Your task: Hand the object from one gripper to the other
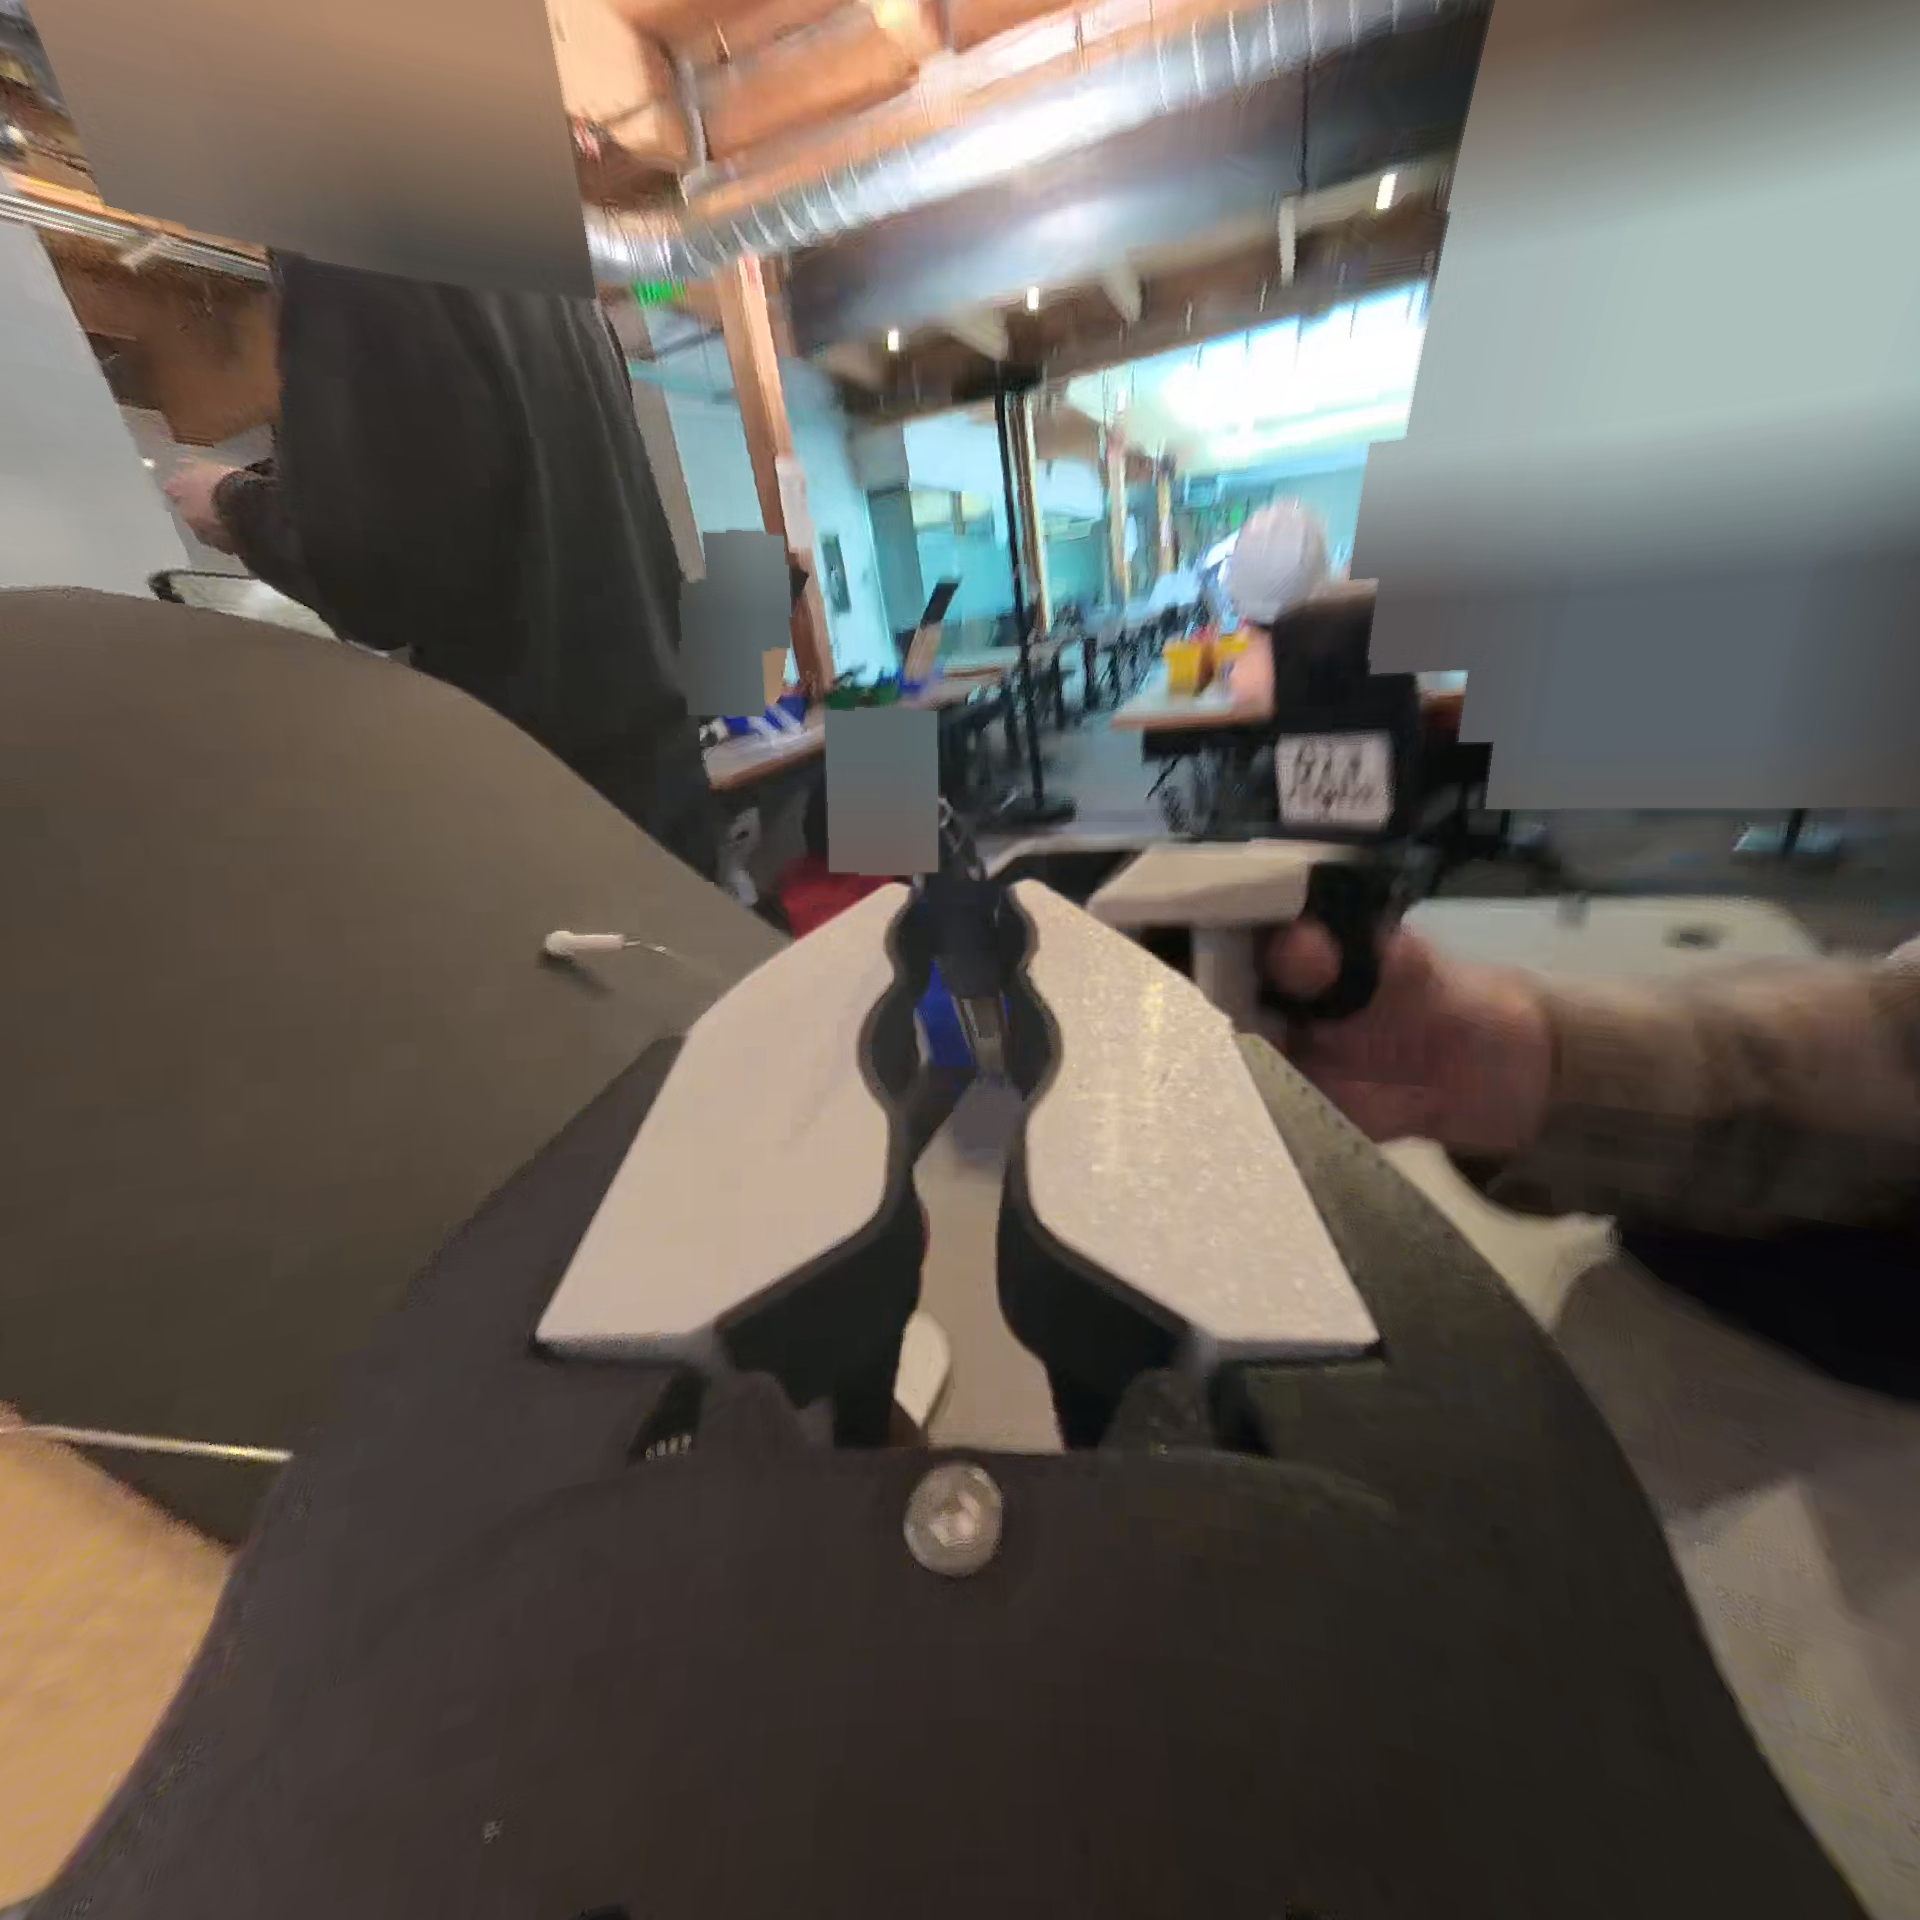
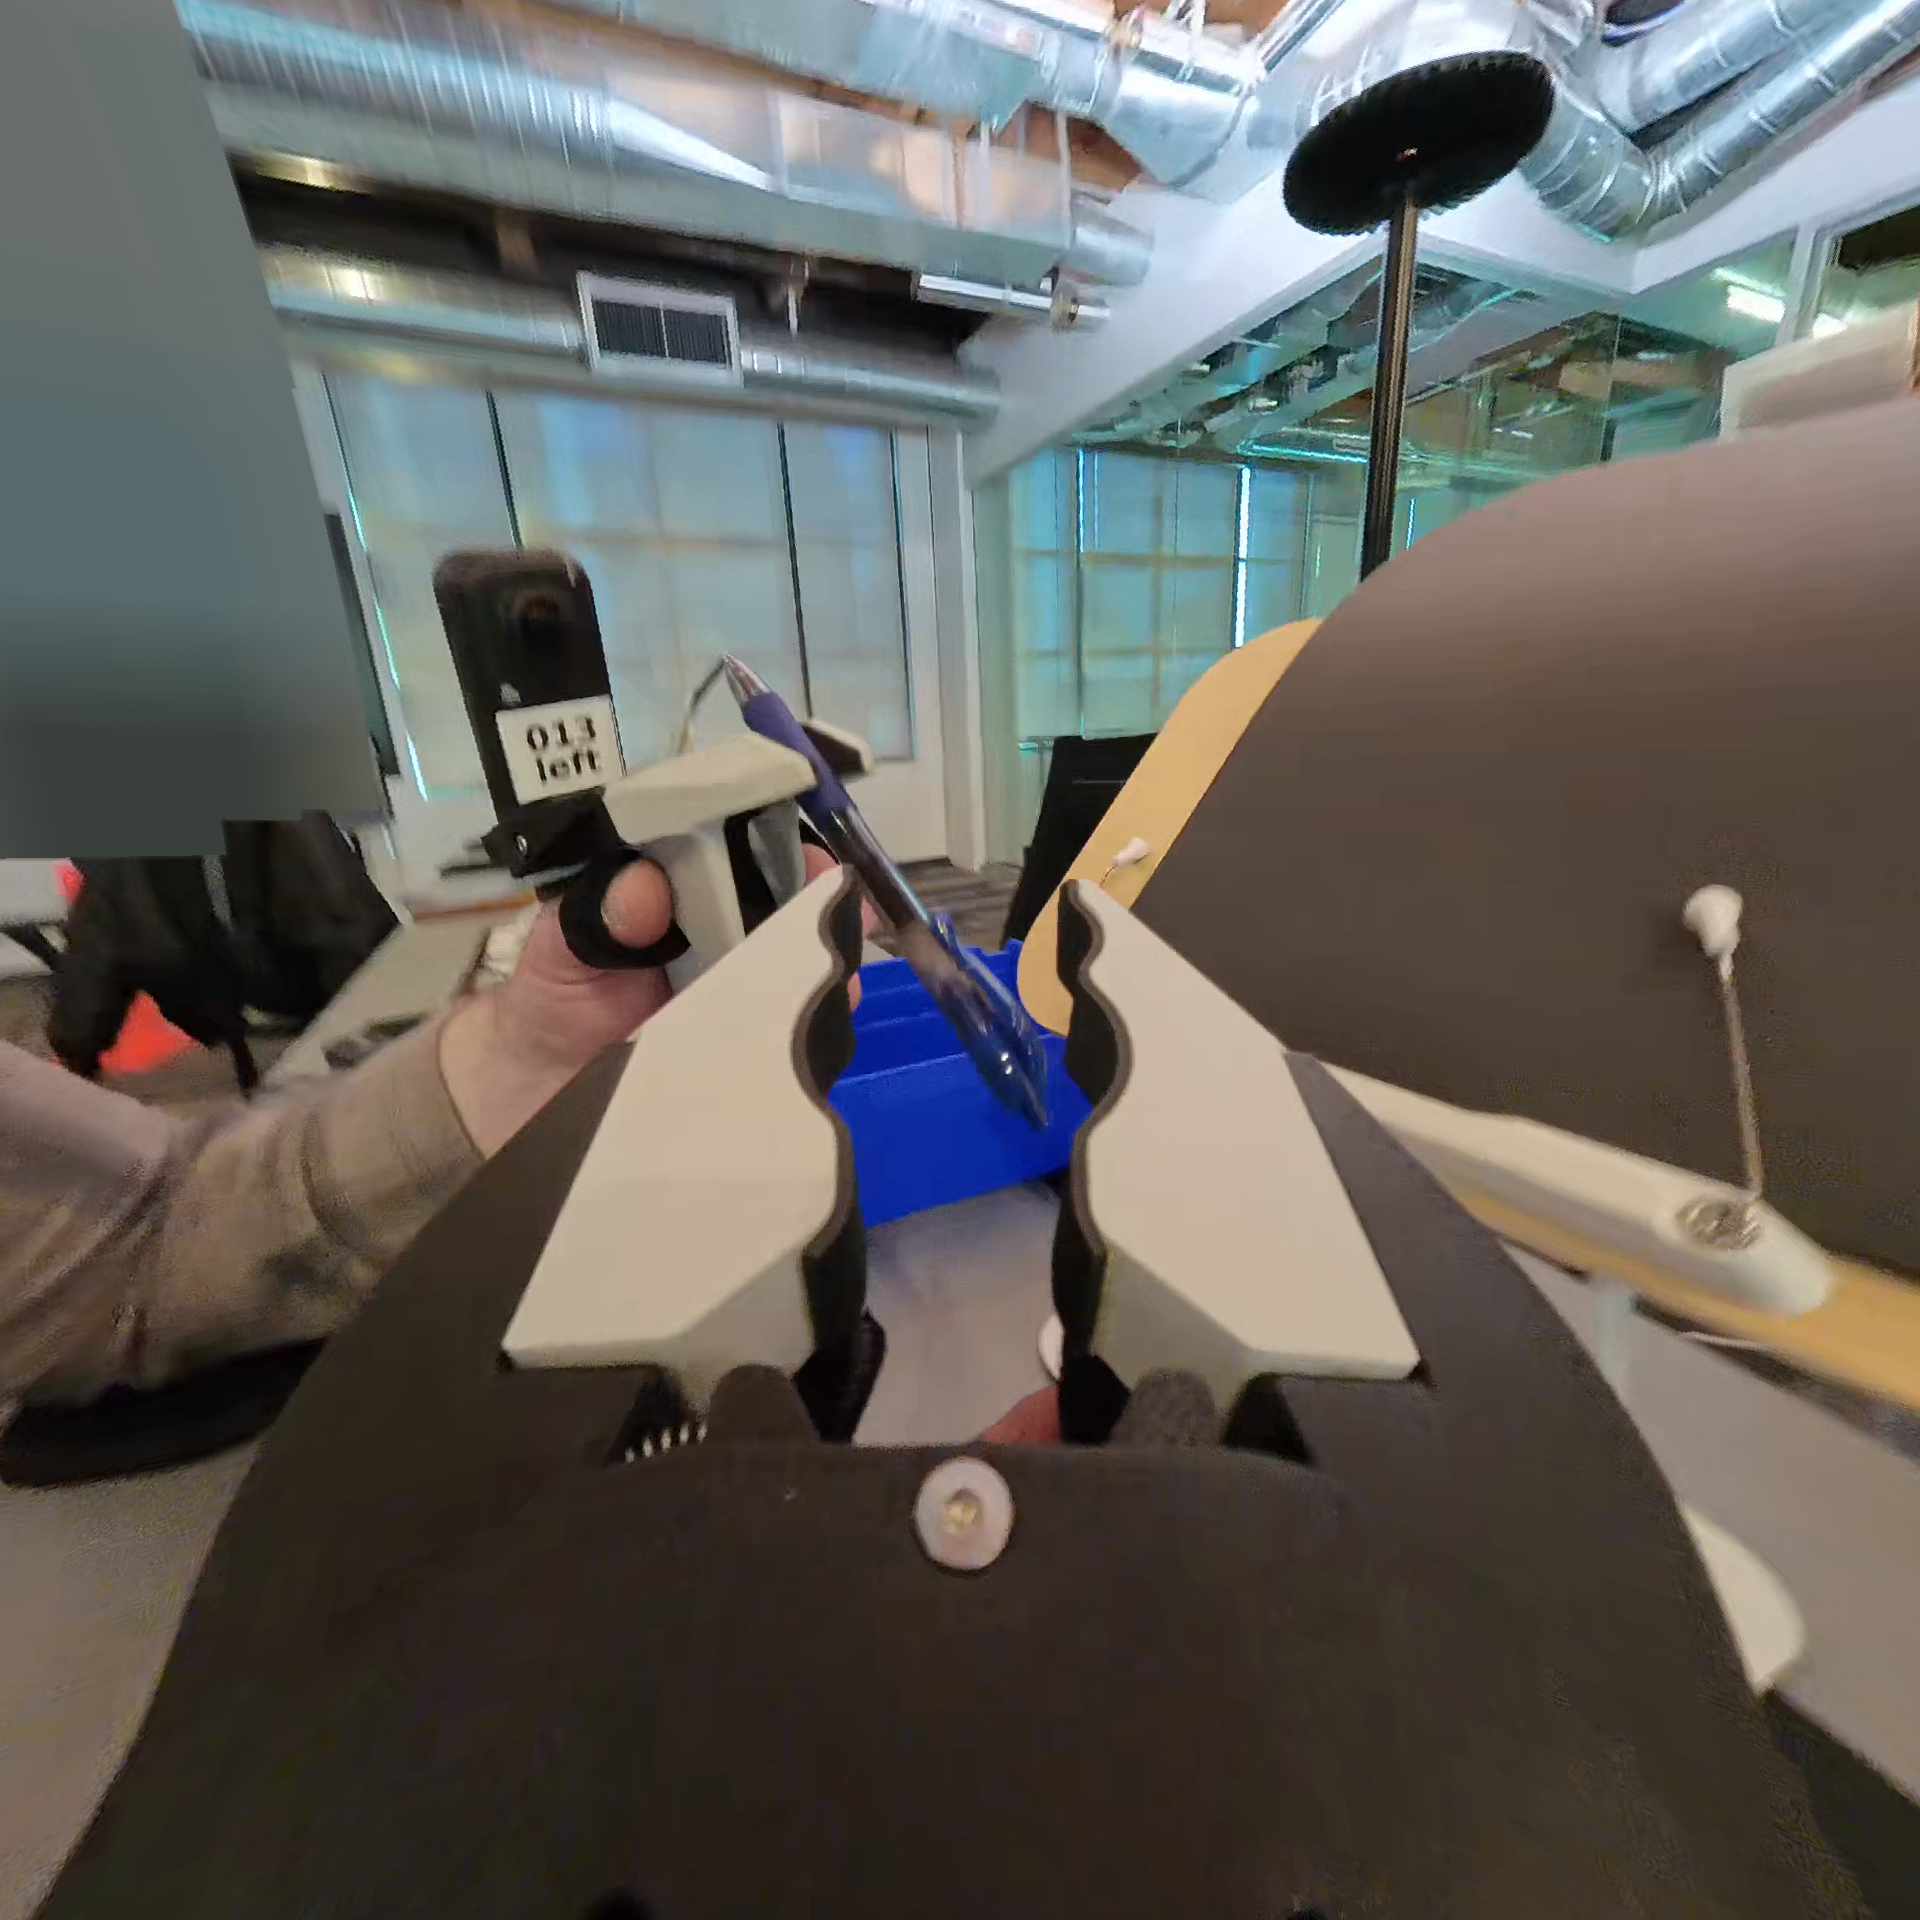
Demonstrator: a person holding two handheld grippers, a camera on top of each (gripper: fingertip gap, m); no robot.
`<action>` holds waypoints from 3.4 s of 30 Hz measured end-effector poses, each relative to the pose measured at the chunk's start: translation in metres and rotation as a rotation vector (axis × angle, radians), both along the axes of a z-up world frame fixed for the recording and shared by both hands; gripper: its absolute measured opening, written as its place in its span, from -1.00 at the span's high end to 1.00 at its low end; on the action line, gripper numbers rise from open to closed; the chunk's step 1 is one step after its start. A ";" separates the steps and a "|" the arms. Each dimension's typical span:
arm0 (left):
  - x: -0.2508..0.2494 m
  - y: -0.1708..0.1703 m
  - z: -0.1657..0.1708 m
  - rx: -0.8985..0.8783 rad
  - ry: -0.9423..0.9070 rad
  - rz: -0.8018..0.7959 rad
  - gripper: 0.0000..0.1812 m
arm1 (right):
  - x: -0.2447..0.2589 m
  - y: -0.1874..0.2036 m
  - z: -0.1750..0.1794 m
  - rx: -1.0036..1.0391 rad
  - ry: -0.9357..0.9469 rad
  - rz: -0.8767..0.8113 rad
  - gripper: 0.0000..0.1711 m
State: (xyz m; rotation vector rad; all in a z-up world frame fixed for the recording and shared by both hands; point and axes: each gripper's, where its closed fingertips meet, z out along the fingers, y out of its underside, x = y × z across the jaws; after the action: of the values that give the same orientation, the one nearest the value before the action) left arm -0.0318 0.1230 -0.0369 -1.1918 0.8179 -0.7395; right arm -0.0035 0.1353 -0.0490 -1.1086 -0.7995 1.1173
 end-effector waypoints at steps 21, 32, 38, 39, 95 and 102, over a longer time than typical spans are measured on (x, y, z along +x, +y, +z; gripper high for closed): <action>0.046 -0.043 -0.075 0.095 0.634 -0.127 0.87 | -0.025 -0.080 -0.027 0.361 -0.385 0.248 0.85; 0.045 -0.040 -0.070 0.086 0.595 -0.108 0.87 | -0.025 -0.074 -0.020 0.364 -0.329 0.201 0.96; 0.040 -0.027 -0.058 0.070 0.465 -0.085 0.65 | -0.009 -0.059 0.004 0.280 -0.151 0.164 0.96; 0.039 -0.024 -0.059 0.062 0.457 -0.086 0.57 | -0.003 -0.055 0.011 0.256 -0.107 0.157 0.96; 0.022 -0.018 -0.112 0.152 0.876 -0.025 0.90 | 0.022 -0.052 -0.062 0.605 -0.817 0.139 0.90; 0.016 0.001 -0.055 0.045 0.421 0.014 0.39 | 0.025 -0.027 -0.008 0.507 -0.448 0.005 0.91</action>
State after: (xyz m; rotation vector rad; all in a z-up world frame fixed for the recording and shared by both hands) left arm -0.0162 0.1243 -0.0920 -1.3315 1.1647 -0.4594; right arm 0.0215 0.1080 -0.0574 -0.9262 -1.3505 0.6136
